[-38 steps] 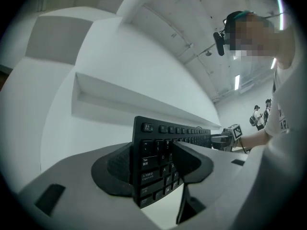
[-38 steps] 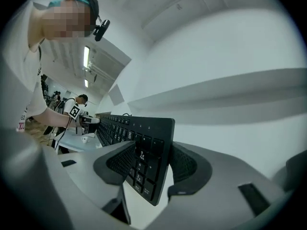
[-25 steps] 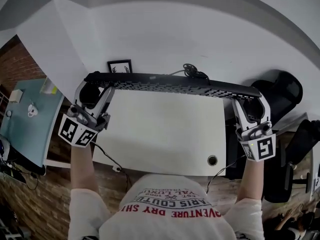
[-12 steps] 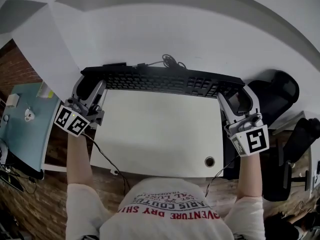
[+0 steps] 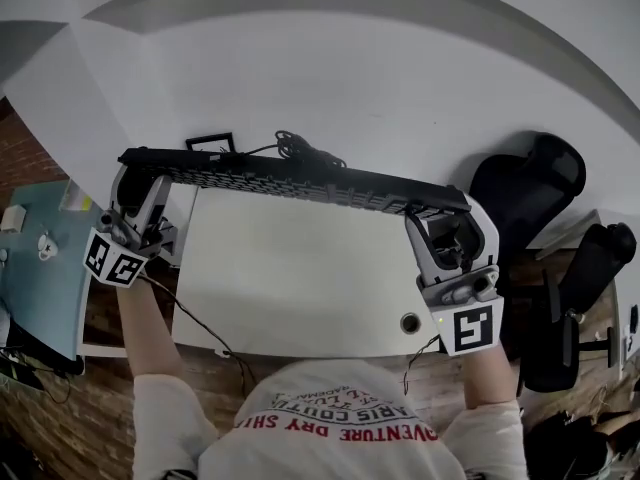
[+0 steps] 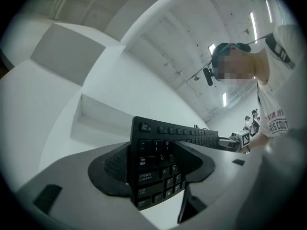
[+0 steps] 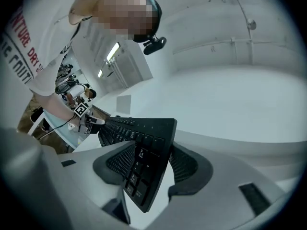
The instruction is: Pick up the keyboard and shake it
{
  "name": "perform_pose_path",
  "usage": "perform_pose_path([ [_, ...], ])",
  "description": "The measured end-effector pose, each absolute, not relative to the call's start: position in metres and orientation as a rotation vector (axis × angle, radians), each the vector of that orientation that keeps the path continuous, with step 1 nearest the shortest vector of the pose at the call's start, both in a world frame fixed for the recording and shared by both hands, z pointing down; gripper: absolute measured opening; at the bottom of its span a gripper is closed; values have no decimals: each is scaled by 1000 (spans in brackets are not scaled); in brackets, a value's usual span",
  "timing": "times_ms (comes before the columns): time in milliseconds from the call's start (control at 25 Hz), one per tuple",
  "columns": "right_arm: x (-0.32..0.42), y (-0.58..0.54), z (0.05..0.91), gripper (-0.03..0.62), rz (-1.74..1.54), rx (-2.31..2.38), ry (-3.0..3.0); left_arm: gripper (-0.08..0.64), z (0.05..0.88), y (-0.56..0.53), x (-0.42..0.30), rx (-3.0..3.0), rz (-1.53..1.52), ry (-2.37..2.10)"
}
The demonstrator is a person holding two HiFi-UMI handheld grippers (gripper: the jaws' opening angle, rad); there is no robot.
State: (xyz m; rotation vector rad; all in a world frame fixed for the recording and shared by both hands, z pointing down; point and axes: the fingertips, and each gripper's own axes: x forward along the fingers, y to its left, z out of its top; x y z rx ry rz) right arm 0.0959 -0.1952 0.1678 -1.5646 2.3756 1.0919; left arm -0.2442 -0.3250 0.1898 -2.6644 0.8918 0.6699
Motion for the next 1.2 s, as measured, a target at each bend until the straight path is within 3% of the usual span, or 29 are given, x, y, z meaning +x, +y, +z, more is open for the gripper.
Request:
perform_pose_path([
  [240, 94, -181, 176, 238, 1174, -1581, 2341, 276, 192, -324, -243, -2688, 654, 846],
  [1200, 167, -273, 172, 252, 733, -1524, 2552, 275, 154, -290, -198, -2425, 490, 1107],
])
